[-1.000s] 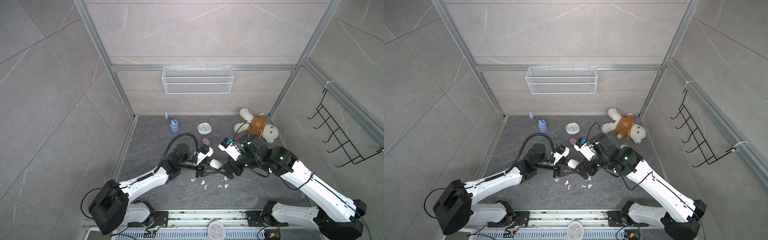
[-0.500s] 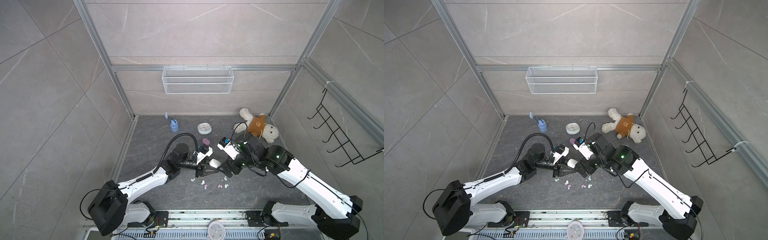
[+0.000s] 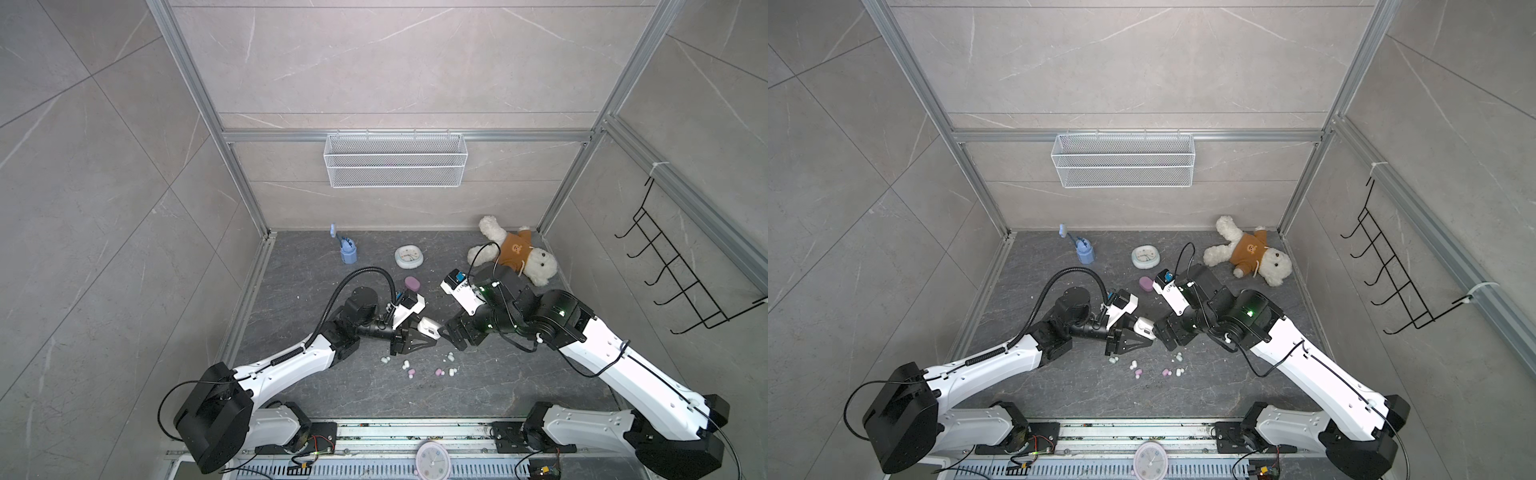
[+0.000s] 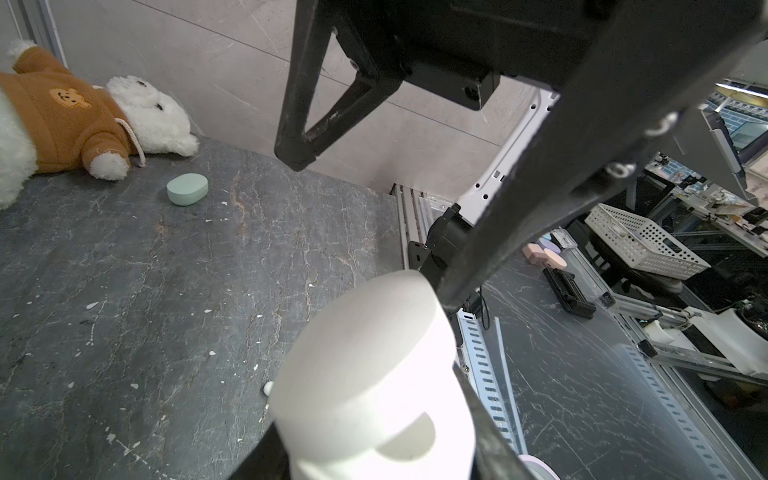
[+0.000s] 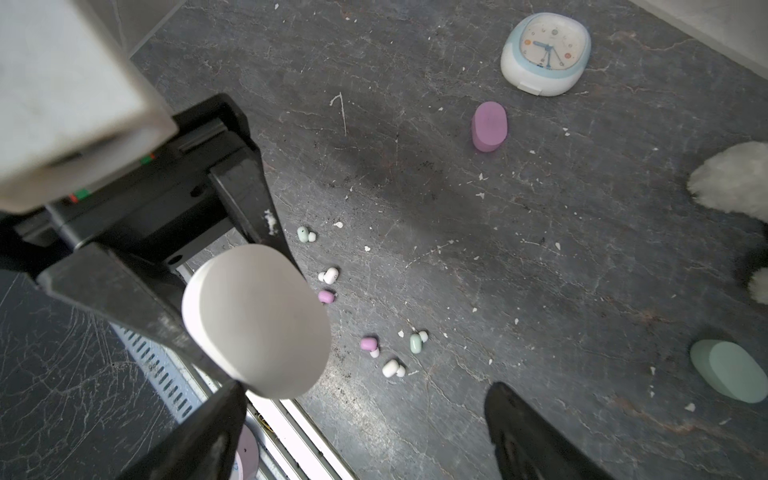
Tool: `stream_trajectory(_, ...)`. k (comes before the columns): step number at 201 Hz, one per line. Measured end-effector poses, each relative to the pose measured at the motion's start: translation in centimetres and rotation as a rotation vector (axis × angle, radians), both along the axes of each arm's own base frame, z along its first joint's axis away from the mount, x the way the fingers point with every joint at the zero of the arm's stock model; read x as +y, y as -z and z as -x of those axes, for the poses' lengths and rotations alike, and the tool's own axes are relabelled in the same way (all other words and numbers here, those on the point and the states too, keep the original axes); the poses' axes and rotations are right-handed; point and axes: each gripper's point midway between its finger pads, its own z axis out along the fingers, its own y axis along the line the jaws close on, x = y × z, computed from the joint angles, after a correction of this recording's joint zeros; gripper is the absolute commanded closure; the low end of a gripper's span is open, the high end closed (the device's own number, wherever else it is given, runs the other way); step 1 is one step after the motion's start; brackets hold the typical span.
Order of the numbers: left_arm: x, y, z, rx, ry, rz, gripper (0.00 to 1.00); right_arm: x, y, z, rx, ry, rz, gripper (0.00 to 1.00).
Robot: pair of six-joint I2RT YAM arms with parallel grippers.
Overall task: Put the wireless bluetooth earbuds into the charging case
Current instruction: 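Pull the right gripper away to swing the case lid open, then hold the open case with the left gripper while the right arm lowers over earbuds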
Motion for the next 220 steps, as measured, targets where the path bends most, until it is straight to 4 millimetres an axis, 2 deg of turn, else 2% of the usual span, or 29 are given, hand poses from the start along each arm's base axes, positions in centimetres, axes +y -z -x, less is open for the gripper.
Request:
stream_trajectory(59,0.1,-1.3,1.5,-0.027,0.042,0.03,0.72,-0.7,-0.8,-0.9,-0.029,0.06,-0.002,0.08)
stream_trajectory(103,0.1,-1.4,1.6,-0.028,0.043,0.031,0.73,-0.5,-1.8,-0.9,-0.037,0.057,-0.025,0.06)
stream_trajectory(135,0.4,-1.1,1.2,-0.033,0.003,0.021,0.74,-0.1,-2.2,-0.3,-0.002,0.052,-0.067,0.03)
stream_trajectory(186,2.1,1.1,1.0,-0.023,-0.11,-0.028,0.74,-0.7,-3.4,1.5,0.06,0.111,-0.18,0.0)
stream_trajectory(220,3.3,0.6,0.9,-0.05,-0.182,-0.015,0.74,-2.1,-2.0,2.6,0.132,0.215,-0.226,0.0)
